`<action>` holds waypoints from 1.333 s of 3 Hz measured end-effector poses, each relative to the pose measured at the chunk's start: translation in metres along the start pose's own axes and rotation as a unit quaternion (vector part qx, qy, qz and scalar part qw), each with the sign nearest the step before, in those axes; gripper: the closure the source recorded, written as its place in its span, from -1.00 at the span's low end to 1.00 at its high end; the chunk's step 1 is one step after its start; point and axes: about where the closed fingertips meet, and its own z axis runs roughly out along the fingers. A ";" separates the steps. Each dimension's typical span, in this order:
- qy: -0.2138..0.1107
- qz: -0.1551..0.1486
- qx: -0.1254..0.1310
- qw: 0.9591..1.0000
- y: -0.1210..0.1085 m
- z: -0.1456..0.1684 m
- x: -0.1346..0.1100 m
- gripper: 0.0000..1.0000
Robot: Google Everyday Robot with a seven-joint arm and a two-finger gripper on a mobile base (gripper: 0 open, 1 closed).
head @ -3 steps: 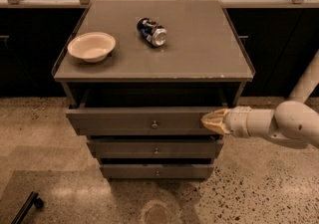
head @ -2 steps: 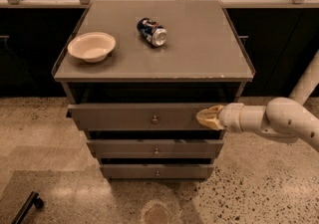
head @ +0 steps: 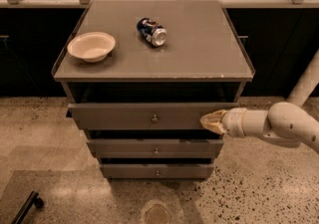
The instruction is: Close top drawer
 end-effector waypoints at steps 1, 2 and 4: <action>0.041 0.034 0.019 0.998 0.006 -0.056 0.025 1.00; 0.042 0.030 0.021 0.998 0.005 -0.058 0.019 0.62; 0.042 0.031 0.021 0.998 0.005 -0.058 0.019 -0.31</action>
Offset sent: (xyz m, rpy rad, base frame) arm -0.0354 -0.0410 0.0039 -0.0347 0.0706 -0.0652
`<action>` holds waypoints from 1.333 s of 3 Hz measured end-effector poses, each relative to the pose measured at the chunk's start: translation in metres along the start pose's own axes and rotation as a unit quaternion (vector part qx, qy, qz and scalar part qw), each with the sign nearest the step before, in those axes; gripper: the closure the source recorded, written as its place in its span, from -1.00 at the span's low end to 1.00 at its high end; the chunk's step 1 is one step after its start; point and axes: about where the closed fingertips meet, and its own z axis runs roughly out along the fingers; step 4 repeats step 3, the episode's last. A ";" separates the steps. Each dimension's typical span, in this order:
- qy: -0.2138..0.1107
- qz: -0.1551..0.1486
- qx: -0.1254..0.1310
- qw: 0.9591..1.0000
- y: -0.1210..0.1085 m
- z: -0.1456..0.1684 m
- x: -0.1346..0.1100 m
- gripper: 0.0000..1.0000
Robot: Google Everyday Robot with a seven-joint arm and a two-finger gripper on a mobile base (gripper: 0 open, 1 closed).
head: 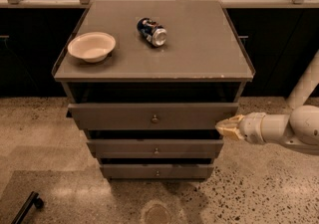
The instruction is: Close top drawer
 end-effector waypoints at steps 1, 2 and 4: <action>0.000 0.000 0.000 1.000 0.000 0.000 0.000 -0.77; 0.000 0.000 0.000 1.000 0.000 0.000 0.000 -1.00; 0.000 0.000 0.000 1.000 0.000 0.000 0.000 -1.00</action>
Offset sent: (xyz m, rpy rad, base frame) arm 0.0000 0.0000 0.0000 0.0000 0.0000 0.0001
